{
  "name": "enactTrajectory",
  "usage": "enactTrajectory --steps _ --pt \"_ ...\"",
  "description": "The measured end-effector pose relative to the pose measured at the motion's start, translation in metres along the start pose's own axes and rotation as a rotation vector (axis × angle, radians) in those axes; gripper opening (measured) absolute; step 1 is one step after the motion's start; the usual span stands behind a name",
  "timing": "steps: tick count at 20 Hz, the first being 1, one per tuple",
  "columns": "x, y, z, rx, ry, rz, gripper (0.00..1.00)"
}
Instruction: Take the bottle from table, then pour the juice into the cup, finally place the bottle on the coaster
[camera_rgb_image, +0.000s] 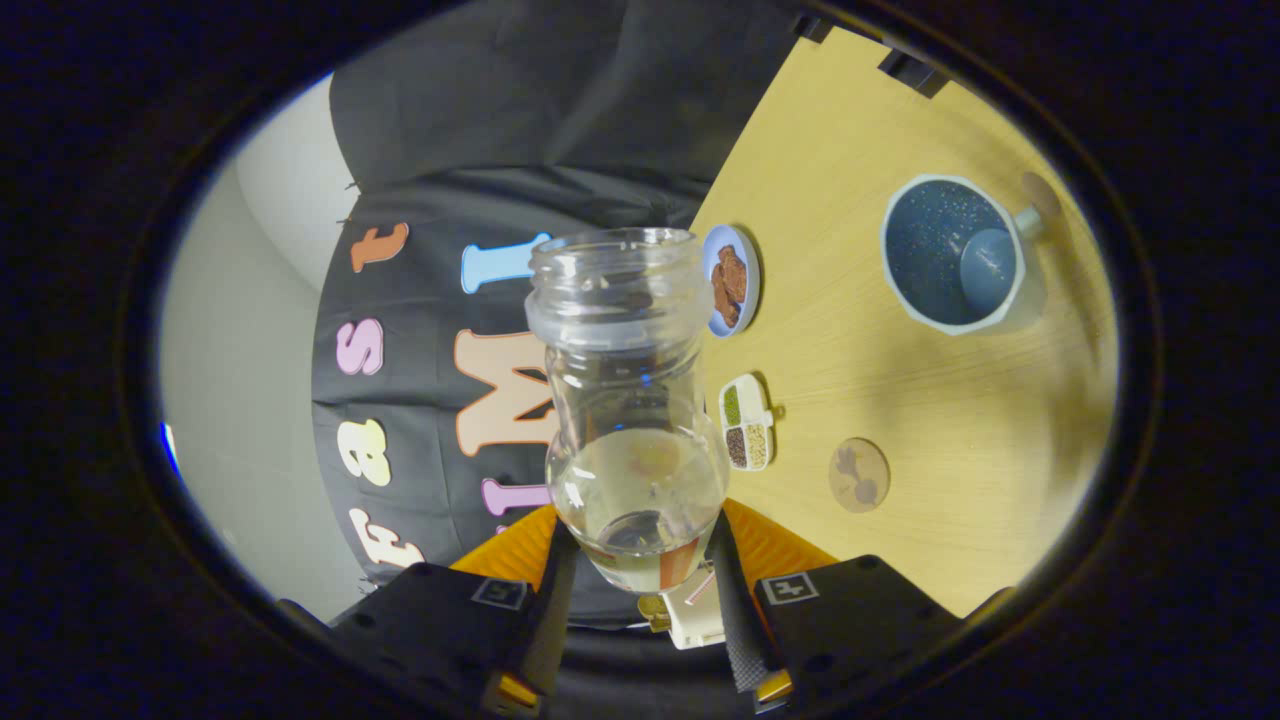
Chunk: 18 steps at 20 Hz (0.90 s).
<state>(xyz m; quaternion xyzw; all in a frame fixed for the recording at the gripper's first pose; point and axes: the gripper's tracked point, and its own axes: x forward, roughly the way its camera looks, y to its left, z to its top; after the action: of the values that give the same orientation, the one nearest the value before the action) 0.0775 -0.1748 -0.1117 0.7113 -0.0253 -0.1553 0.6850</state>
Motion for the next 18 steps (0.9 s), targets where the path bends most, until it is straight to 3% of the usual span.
enactTrajectory --steps 18 --pt "0.010 0.013 0.013 0.167 -0.046 0.034 0.69"
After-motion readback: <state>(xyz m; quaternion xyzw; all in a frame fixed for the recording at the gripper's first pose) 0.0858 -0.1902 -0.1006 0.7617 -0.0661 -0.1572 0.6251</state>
